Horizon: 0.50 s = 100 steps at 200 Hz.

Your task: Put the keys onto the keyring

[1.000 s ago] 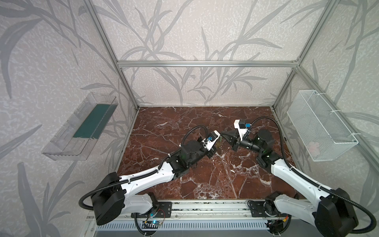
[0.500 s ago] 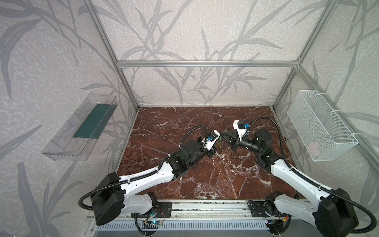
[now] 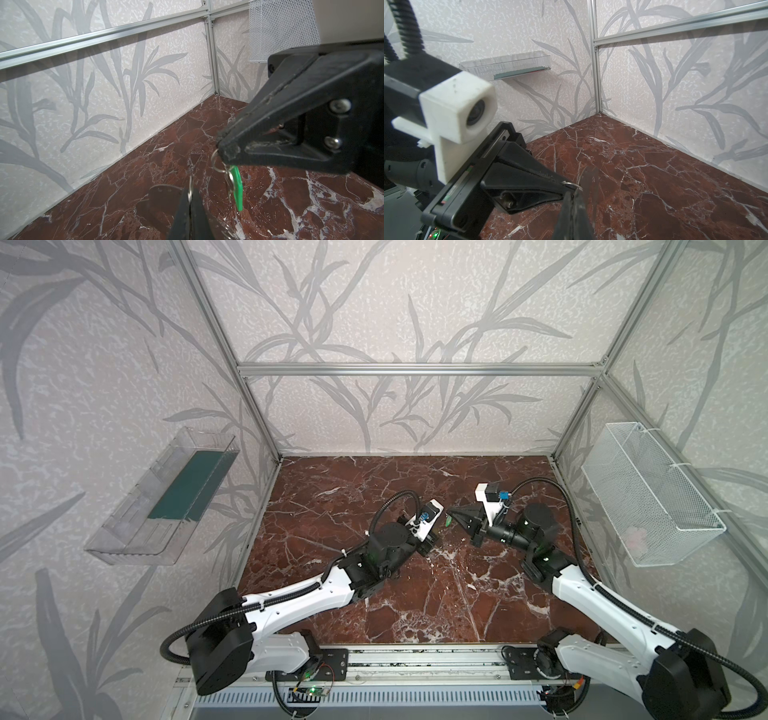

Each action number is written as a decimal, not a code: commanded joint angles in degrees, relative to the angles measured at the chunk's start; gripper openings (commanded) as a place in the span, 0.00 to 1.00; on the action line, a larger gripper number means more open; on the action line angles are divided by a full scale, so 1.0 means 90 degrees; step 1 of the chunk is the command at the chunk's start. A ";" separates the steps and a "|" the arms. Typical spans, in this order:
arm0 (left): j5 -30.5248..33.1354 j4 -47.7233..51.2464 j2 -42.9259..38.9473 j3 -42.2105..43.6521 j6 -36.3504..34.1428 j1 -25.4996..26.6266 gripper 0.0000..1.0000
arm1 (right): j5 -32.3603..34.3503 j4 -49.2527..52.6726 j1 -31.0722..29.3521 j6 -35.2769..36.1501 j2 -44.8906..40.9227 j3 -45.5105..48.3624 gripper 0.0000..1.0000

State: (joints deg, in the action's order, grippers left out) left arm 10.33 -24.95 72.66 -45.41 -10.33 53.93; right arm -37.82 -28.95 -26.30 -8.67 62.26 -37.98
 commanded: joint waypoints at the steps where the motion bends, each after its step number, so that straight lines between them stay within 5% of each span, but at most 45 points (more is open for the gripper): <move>1: -0.0117 -0.0068 0.0040 -0.0272 0.0035 0.0000 0.00 | -0.0250 -0.0048 -0.0036 0.0055 0.0121 -0.0298 0.00; 100: -0.0393 -0.0113 0.0016 -0.0251 0.0015 0.0004 0.00 | -0.0246 -0.0078 -0.0036 0.0050 0.0220 -0.0352 0.00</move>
State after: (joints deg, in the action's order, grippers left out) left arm 7.81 -24.40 72.99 -45.82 -10.35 53.93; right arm -39.51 -28.77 -26.30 -8.64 64.34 -39.35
